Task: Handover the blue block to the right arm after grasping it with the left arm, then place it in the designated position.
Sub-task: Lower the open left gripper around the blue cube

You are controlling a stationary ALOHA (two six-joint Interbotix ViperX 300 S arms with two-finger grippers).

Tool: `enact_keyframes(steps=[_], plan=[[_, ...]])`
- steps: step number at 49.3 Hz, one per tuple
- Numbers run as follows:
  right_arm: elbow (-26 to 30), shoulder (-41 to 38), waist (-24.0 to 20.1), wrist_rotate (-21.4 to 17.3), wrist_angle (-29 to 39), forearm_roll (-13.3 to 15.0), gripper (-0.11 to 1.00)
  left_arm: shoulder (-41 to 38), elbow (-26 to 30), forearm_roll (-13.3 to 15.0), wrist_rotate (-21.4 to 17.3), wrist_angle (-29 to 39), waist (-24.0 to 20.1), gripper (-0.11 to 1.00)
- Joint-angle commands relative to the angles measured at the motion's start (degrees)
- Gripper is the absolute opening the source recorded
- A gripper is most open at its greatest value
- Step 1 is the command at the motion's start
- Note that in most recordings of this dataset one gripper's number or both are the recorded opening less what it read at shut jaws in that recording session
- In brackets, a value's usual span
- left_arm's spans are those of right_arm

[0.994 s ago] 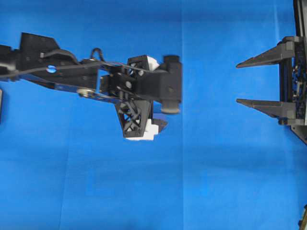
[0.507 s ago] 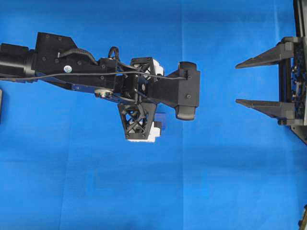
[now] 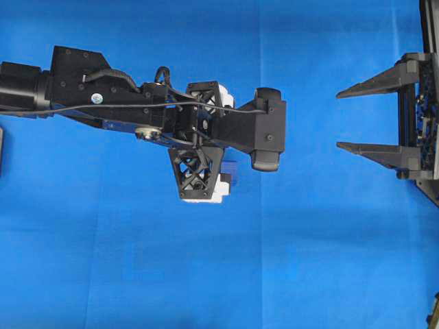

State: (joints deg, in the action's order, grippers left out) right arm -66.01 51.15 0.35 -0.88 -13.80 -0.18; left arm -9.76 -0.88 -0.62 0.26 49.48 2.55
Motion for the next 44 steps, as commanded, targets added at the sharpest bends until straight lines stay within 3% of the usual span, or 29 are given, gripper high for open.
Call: enact_keyframes(steps=[1,30,44], plan=[[1.49,-0.26,0.00,0.00,-0.26,-0.09,0.97,0.97,1.41,0.00,0.09,-0.35,-0.09,0.92],[1.49,-0.35,0.09,0.00,-0.26,-0.18,0.97,0.88,1.05,0.00,0.09,-0.70,-0.09,0.92],[1.41,-0.62,0.00,0.00,-0.26,-0.18,0.97,0.18,-2.72,-0.09,0.18,-6.42,0.00,0.92]])
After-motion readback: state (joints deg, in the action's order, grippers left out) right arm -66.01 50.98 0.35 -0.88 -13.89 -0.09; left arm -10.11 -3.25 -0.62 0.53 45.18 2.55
